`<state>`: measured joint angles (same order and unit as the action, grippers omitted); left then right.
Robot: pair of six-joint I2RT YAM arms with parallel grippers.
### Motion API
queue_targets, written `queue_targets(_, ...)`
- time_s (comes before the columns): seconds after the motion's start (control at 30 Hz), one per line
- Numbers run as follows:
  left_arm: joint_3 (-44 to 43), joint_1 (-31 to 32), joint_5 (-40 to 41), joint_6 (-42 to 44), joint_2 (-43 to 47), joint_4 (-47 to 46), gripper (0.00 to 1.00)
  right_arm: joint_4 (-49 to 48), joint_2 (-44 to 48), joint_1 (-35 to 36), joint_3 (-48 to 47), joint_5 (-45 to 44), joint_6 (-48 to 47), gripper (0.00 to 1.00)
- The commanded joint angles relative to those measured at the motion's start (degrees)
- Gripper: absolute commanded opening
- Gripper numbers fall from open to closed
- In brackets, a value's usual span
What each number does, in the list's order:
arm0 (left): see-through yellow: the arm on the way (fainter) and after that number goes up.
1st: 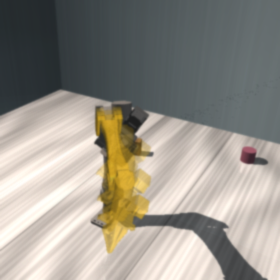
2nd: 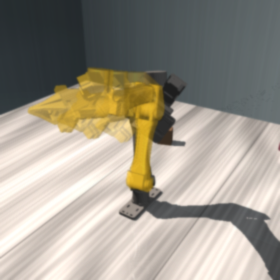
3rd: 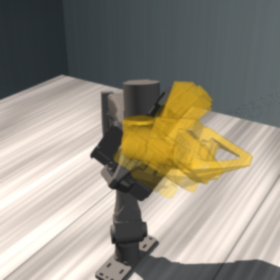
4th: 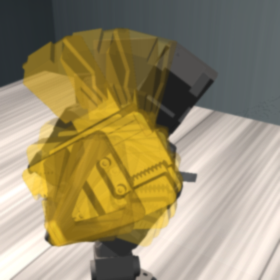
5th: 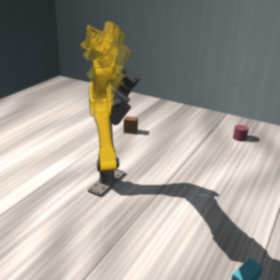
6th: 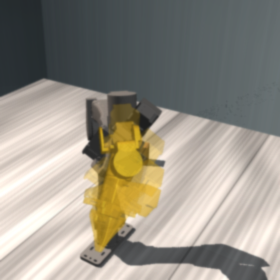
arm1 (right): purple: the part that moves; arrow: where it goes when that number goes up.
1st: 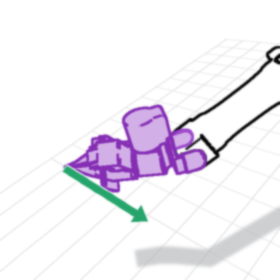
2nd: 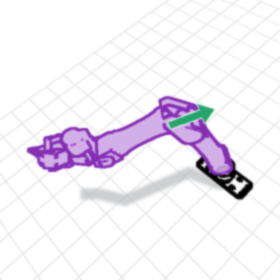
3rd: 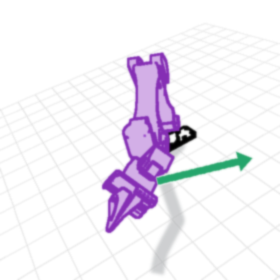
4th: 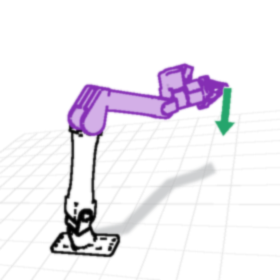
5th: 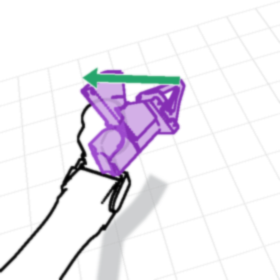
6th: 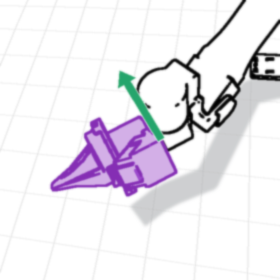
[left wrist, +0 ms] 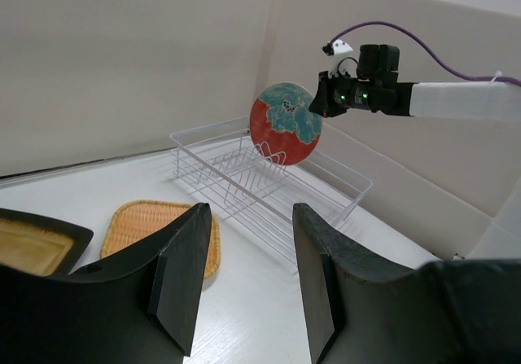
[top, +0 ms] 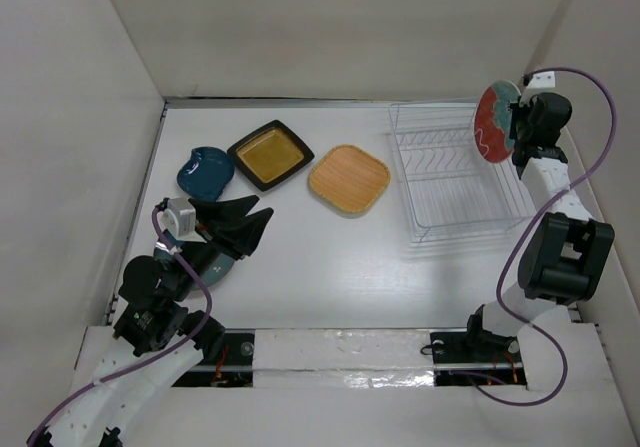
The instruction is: Load the plates into the dish rack
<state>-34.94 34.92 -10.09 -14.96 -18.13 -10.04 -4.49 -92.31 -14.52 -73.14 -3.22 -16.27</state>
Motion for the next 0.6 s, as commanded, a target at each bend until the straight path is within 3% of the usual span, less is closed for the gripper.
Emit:
queue_targets(0.0,0.4,0.3,-0.5,-0.3,0.6,-2.5,0.42,-13.2,2.1,0.5,0.3,-0.4,1.3,0.01)
queue_targets(0.03,0.4,0.3,-0.7,-0.4,0.3,-2.6,0.42,-13.6,2.0,0.5,0.8,-0.6,2.1,0.04)
queue_targets(0.17,0.4,0.3,-0.7,-0.4,0.8,-2.8,0.42,-17.8,3.1,1.1,4.3,-2.7,4.0,0.32)
queue_targets(0.57,0.4,0.3,-1.2,-0.4,-0.1,-2.7,0.42,-18.8,7.7,4.8,3.4,-7.1,6.9,0.46)
